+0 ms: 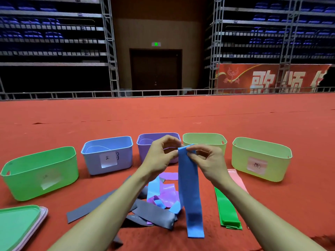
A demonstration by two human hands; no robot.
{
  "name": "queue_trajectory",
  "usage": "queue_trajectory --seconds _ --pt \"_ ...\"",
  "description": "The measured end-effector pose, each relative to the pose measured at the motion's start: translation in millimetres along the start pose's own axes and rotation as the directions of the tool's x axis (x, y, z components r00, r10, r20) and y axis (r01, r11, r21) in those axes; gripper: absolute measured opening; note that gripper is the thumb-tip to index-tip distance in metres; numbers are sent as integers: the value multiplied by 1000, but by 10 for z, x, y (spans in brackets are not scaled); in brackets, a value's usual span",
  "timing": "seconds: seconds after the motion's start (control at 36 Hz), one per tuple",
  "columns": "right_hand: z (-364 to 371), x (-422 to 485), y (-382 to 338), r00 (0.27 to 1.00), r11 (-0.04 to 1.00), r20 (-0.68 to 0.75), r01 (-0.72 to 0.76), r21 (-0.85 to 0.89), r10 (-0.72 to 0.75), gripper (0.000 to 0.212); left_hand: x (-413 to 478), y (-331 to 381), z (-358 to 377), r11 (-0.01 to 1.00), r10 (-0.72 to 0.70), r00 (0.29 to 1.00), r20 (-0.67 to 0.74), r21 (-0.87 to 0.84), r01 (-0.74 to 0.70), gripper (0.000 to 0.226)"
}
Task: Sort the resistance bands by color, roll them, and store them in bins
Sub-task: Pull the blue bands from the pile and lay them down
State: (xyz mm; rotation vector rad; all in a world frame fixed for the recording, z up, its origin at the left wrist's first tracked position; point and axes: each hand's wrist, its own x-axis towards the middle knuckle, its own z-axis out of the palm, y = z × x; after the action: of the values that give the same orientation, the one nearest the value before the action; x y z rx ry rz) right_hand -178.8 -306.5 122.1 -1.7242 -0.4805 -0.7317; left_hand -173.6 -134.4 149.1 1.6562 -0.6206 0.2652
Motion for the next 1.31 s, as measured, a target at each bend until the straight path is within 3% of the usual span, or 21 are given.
queue_trajectory --seconds 0.22,0.47,0.94,1.31 --pt "5 -20 -10 1000 1000 3 11 -21 -10 35 -54 34 32 987 -100 995 31 -125 103 15" --pt "-11 -31 -17 999 998 15 31 -47 -30 29 -69 35 60 984 -120 993 18 -130 122 21" --pt "-83 -82 -62 999 997 34 29 67 -31 56 -96 2 52 984 -105 994 30 -144 108 19" --pt "-96 -111 -33 999 994 52 7 108 -13 54 -90 -44 72 987 -94 995 -38 -136 88 19"
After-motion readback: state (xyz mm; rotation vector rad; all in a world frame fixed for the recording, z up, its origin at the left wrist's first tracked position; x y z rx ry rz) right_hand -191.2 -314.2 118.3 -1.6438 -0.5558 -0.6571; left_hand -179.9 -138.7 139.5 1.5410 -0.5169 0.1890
